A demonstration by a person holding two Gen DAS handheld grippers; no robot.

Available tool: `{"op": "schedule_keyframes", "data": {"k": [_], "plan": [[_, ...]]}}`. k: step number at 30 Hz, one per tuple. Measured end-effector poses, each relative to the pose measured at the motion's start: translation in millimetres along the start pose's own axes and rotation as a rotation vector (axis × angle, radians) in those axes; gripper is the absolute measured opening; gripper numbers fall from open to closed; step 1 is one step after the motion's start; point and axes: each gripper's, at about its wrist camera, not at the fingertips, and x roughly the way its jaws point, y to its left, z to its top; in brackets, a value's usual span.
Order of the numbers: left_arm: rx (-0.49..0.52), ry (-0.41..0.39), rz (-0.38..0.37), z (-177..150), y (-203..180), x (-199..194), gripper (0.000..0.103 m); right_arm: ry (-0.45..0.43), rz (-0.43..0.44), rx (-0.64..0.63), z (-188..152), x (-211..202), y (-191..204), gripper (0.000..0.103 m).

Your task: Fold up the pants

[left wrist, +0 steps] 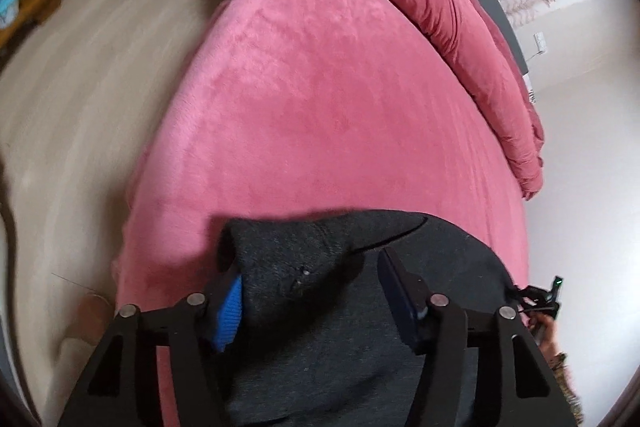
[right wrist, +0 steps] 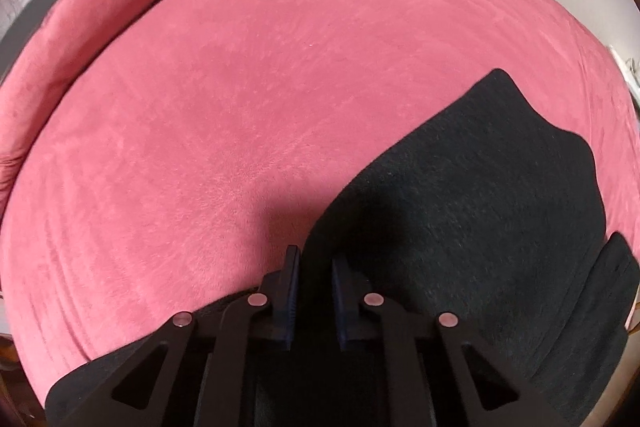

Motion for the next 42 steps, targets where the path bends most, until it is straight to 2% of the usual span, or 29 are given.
{"op": "schedule_keyframes", "data": {"k": [1, 2, 3, 7, 8, 15, 17, 20, 24, 29, 33, 38, 42], "plan": [[0.003, -0.014, 0.009, -0.6, -1.7, -0.9, 0.051, -0.001, 0.007, 0.0, -0.2, 2.4, -1.9, 0.014], [0.012, -0.035, 0.051, -0.9, -4.2, -1.4, 0.035, 0.001, 0.015, 0.008, -1.8, 2.5, -5.9, 0.014], [0.019, -0.047, 0.079, -1.6, -6.3, -1.2, 0.033, 0.001, 0.022, 0.019, -2.9, 4.5, -8.4, 0.014], [0.073, -0.102, 0.113, -10.6, -21.0, -8.8, 0.021, -0.028, 0.053, 0.059, -12.2, -0.8, -13.7, 0.012], [0.092, -0.119, 0.113, -13.7, -26.1, -14.2, 0.015, -0.039, 0.068, 0.065, -13.3, -5.2, -17.1, 0.011], [0.196, -0.21, 0.022, -34.2, -50.8, -61.1, 0.013, -0.095, 0.216, 0.161, -37.2, -58.1, -67.5, 0.01], [0.226, -0.225, -0.008, -44.6, -55.2, -75.9, 0.008, -0.111, 0.247, 0.177, -49.1, -74.0, -77.8, 0.01], [0.245, -0.253, -0.046, -61.0, -55.7, -94.9, 0.006, -0.121, 0.299, 0.208, -69.6, -102.0, -101.5, 0.01], [0.252, -0.282, -0.096, -86.4, -52.6, -114.8, 0.006, -0.122, 0.368, 0.262, -105.7, -133.5, -133.5, 0.01], [0.284, -0.341, -0.167, -126.7, -48.4, -149.0, 0.006, -0.165, 0.421, 0.289, -150.5, -177.6, -175.1, 0.01], [0.278, -0.37, -0.206, -160.2, -32.4, -173.6, 0.006, -0.169, 0.471, 0.334, -188.4, -192.6, -211.7, 0.01], [0.235, -0.347, -0.212, -206.4, 3.2, -178.3, 0.007, -0.156, 0.518, 0.4, -253.9, -199.4, -264.0, 0.01], [0.231, -0.311, -0.151, -232.7, 22.5, -162.2, 0.007, -0.118, 0.497, 0.434, -303.4, -177.3, -292.9, 0.01]]}}
